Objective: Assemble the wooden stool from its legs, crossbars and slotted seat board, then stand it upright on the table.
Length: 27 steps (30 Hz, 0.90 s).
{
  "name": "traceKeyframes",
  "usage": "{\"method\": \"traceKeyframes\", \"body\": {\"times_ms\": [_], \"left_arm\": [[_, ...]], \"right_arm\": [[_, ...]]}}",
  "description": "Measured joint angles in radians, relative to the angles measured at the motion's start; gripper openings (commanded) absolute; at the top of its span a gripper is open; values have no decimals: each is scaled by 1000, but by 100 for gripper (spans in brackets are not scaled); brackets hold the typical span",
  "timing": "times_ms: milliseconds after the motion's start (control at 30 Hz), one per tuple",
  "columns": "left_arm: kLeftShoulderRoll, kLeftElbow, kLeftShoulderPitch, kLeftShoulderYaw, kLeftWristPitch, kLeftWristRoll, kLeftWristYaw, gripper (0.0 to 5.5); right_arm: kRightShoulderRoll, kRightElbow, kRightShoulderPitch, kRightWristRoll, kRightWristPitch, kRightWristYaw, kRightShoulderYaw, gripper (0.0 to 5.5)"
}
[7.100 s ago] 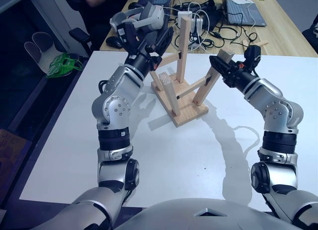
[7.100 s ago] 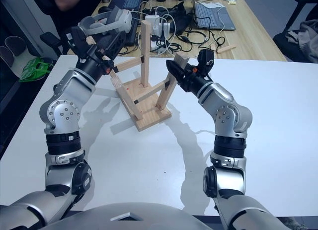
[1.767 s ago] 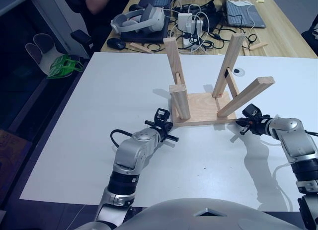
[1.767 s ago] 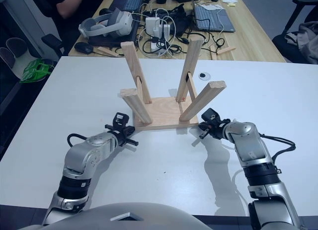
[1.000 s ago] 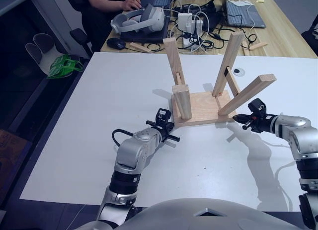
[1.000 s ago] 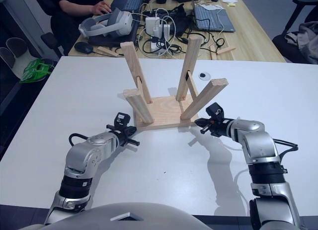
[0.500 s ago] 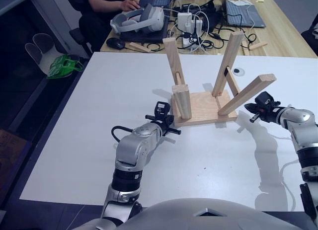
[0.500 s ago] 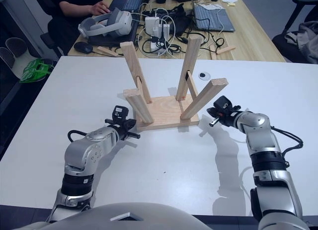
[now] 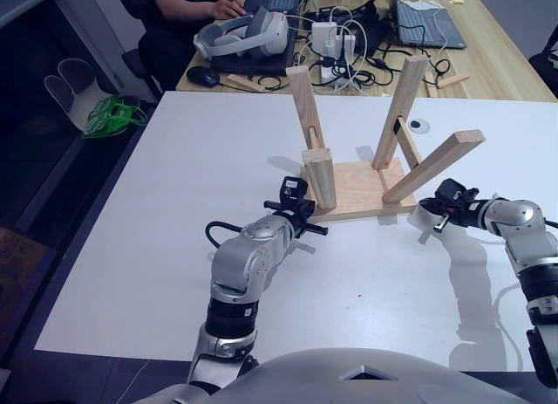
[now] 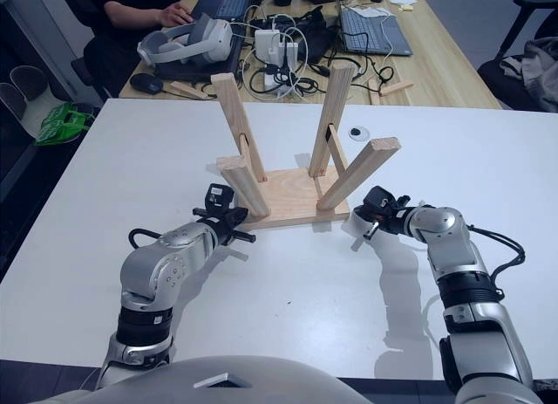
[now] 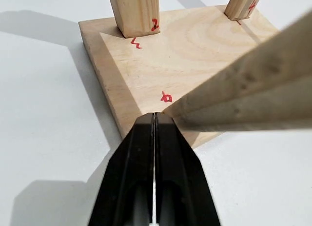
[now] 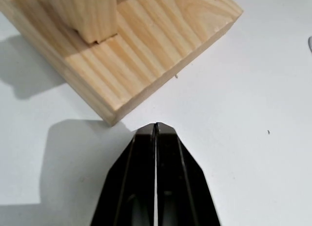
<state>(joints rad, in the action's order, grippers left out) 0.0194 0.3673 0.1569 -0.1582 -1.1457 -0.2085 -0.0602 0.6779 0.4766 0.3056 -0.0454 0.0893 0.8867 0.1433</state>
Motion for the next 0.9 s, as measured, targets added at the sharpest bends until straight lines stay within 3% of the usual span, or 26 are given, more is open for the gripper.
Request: {"method": "traceKeyframes", "body": {"times_ms": [900], "left_arm": [[-55, 70, -41, -21, -85, 40, 30, 4]], "right_arm": [[-13, -15, 42, -1, 58, 64, 41, 0]]}}
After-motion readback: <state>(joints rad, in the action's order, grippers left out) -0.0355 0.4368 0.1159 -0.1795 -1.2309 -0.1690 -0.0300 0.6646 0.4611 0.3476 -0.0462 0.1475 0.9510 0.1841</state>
